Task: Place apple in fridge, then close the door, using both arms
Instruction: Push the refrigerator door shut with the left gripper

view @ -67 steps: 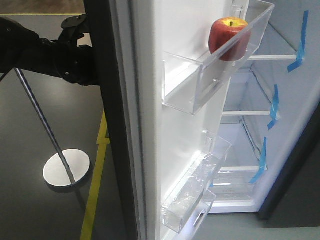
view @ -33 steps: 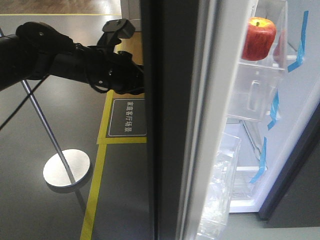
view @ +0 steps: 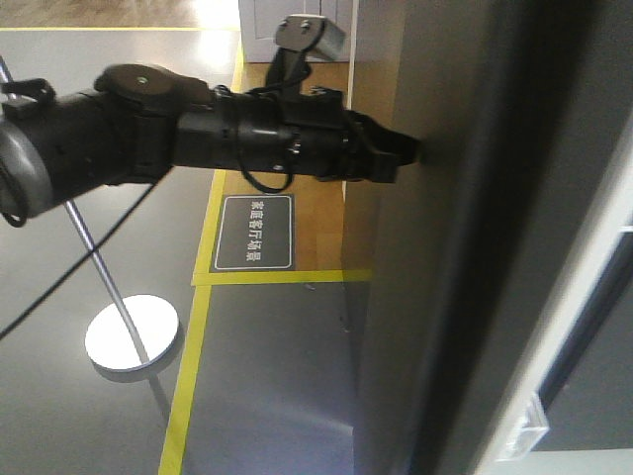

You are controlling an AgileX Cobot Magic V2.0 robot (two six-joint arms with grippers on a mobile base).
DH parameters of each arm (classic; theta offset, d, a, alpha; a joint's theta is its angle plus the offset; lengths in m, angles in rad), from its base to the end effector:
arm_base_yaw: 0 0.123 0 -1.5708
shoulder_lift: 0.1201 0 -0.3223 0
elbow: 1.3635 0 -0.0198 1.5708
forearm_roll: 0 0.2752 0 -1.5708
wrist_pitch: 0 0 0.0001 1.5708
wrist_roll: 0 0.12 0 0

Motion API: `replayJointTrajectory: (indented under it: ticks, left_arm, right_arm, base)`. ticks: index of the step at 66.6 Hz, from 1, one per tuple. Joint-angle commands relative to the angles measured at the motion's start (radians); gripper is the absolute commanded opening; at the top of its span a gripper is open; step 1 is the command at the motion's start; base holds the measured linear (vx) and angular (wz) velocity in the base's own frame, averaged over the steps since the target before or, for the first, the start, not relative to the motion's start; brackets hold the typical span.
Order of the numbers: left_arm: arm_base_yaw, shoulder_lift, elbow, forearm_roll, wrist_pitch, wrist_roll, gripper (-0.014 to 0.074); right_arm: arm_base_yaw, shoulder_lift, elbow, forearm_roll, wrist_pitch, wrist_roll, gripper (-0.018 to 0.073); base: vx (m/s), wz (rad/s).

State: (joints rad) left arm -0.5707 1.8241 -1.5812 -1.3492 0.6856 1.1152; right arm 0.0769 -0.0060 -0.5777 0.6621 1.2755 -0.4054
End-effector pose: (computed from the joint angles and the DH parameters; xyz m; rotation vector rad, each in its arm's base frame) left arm 0.3652 -0.3226 0.3691 0.8497 1.8027 -1.1235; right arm -0.0387 0.0678 0.2970 -0.6302 1.9439 0.5918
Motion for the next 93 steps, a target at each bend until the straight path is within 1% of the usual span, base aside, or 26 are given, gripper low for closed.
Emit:
replayJointTrajectory:
  ticks: [1, 13, 18, 23, 28, 31, 32, 36, 37, 38, 43, 44, 45, 48, 49, 56, 63, 71, 75, 83, 89, 93]
  left_arm:
    - [-0.042, -0.036, -0.032, -0.132, -0.005, 0.097, -0.0006]
    - [-0.05, -0.038, -0.032, -0.135, 0.012, 0.106, -0.0006]
    - [-0.048, -0.043, -0.032, -0.12, 0.019, 0.102, -0.0006]
    - [-0.048, -0.056, -0.032, -0.053, 0.026, 0.09, -0.0006]
    - [-0.048, -0.078, -0.032, 0.042, 0.045, 0.056, -0.0006]
    - [-0.048, -0.097, -0.032, 0.108, 0.056, 0.012, -0.0006]
    - [-0.048, -0.1, -0.032, 0.119, 0.059, -0.005, -0.0006]
    - [-0.048, -0.129, -0.032, 0.233, 0.061, -0.095, -0.0006]
    - [-0.048, -0.132, -0.032, 0.247, 0.061, -0.121, -0.0006]
    - [-0.048, -0.139, -0.032, 0.293, 0.061, -0.147, -0.0006]
    - [-0.048, -0.177, -0.032, 0.458, 0.061, -0.289, -0.0006]
    - [-0.048, -0.183, -0.032, 0.493, 0.062, -0.336, -0.0006]
    - [-0.048, -0.19, -0.032, 0.544, 0.065, -0.369, -0.0006]
    - [-0.048, -0.212, -0.032, 0.621, 0.073, -0.444, -0.0006]
    - [-0.048, -0.219, -0.032, 0.665, 0.076, -0.482, -0.0006]
    - [-0.048, -0.285, 0.001, 0.854, 0.072, -0.614, -0.0006]
    - [-0.048, -0.369, 0.092, 0.988, 0.021, -0.713, -0.0006]
    - [-0.048, -0.471, 0.208, 1.094, -0.034, -0.805, -0.0006]
    - [-0.048, -0.516, 0.267, 1.155, -0.057, -0.864, -0.0006]
    - [-0.048, -0.604, 0.36, 1.294, -0.063, -0.993, -0.0006]
    - [-0.048, -0.672, 0.426, 1.386, -0.055, -1.092, -0.0006]
    - [-0.048, -0.72, 0.47, 1.434, -0.056, -1.141, -0.0006]
  right_arm:
    - [-0.005, 0.02, -0.018, 0.032, 0.004, -0.004, 0.0525]
    - [-0.005, 0.02, -0.018, 0.032, 0.004, -0.004, 0.0525]
    - [-0.005, 0.02, -0.018, 0.032, 0.004, -0.004, 0.0525]
    - [-0.005, 0.02, -0.018, 0.032, 0.004, -0.004, 0.0525]
    - [-0.005, 0.02, -0.018, 0.032, 0.004, -0.004, 0.0525]
    - [-0.005, 0.02, -0.018, 0.032, 0.004, -0.004, 0.0525]
    - [-0.005, 0.02, -0.018, 0.032, 0.004, -0.004, 0.0525]
    - [-0.005, 0.02, -0.018, 0.032, 0.004, -0.004, 0.0525]
    - [-0.005, 0.02, -0.018, 0.032, 0.004, -0.004, 0.0525]
    - [-0.005, 0.02, -0.018, 0.032, 0.004, -0.004, 0.0525]
    - [-0.005, 0.02, -0.018, 0.032, 0.004, -0.004, 0.0525]
    - [-0.005, 0.02, -0.018, 0.032, 0.004, -0.004, 0.0525]
    - [-0.005, 0.02, -0.018, 0.032, 0.004, -0.004, 0.0525]
    - [-0.005, 0.02, -0.018, 0.032, 0.004, -0.004, 0.0525]
    - [-0.005, 0.02, -0.018, 0.032, 0.004, -0.004, 0.0525]
    - [-0.005, 0.02, -0.018, 0.032, 0.004, -0.004, 0.0525]
    - [-0.005, 0.02, -0.018, 0.032, 0.004, -0.004, 0.0525]
    - [-0.005, 0.02, -0.018, 0.032, 0.004, -0.004, 0.0525]
    - [-0.005, 0.02, -0.018, 0.032, 0.004, -0.004, 0.0525]
    - [-0.005, 0.02, -0.018, 0.032, 0.004, -0.004, 0.0525]
    - [-0.005, 0.02, -0.018, 0.032, 0.004, -0.004, 0.0525]
    - [-0.005, 0.02, -0.018, 0.032, 0.004, -0.004, 0.0525]
  base:
    - [0.0, 0.0]
    - [0.0, 0.0]
    - [0.0, 0.0]
    - [0.0, 0.0]
    - [0.0, 0.0]
    - [0.0, 0.0]
    - [0.0, 0.0]
    - [0.0, 0.0]
    - [0.0, 0.0]
    - [0.0, 0.0]
    - [0.0, 0.0]
    - [0.0, 0.0]
    - [0.0, 0.0]
    - [0.0, 0.0]
    - [0.0, 0.0]
    - [0.0, 0.0]
    - [0.0, 0.0]
    - [0.0, 0.0]
    - [0.0, 0.0]
    - [0.0, 0.0]
    - [0.0, 0.0]
    - [0.0, 0.0]
